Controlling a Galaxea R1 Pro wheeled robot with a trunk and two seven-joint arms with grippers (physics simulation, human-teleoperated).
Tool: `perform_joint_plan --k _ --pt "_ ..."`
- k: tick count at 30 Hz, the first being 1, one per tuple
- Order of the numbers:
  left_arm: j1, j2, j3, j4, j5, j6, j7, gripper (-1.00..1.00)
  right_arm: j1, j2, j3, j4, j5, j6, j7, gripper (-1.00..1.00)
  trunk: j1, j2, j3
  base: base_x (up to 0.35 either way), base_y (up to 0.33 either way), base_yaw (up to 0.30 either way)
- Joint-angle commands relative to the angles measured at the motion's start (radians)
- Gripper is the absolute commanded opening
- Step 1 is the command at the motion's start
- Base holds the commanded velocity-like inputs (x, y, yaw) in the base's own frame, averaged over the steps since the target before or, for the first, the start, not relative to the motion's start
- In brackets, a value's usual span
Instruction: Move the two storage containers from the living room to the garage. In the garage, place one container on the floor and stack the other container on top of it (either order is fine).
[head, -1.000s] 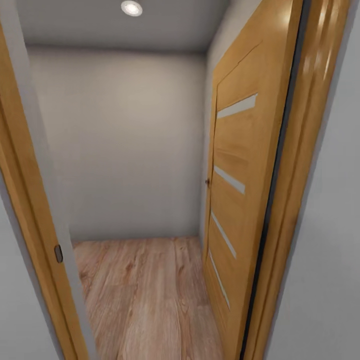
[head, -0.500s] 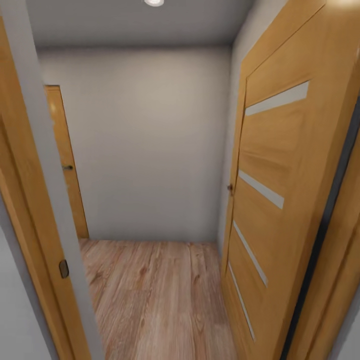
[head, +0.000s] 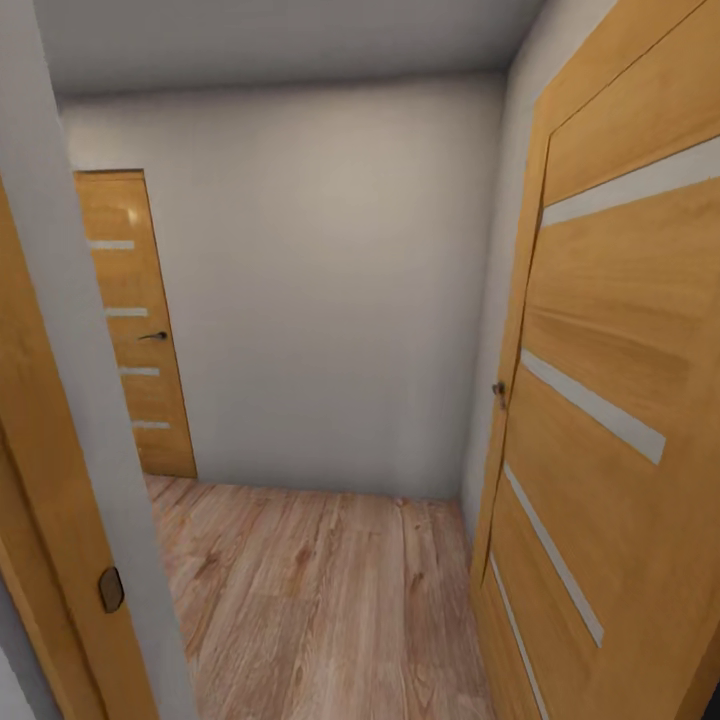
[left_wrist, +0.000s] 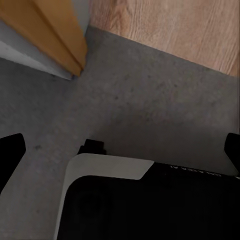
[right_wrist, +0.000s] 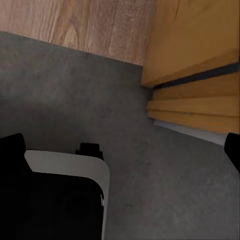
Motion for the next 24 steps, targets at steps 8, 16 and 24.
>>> perform_joint_plan --k 8,16,24 --pt "-0.001 -0.003 -0.001 0.001 0.005 -0.004 -0.001 1.0 -0.001 -0.003 -0.005 0.003 0.008 -0.004 -0.003 1.0 0.001 -0.001 -0.001 0.309 -0.097 0.002" --pt "-0.001 -0.003 -0.001 0.001 0.005 -0.007 -0.001 1.0 -0.001 -0.003 -0.005 0.003 0.01 -0.005 -0.003 1.0 0.001 -0.001 -0.001 0.201 -0.11 0.0" --pt "-0.001 -0.004 -0.001 0.001 0.005 -0.007 -0.001 1.0 -0.001 -0.003 -0.005 0.003 0.01 -0.005 -0.003 1.0 0.001 -0.001 -0.001 0.015 -0.009 0.0"
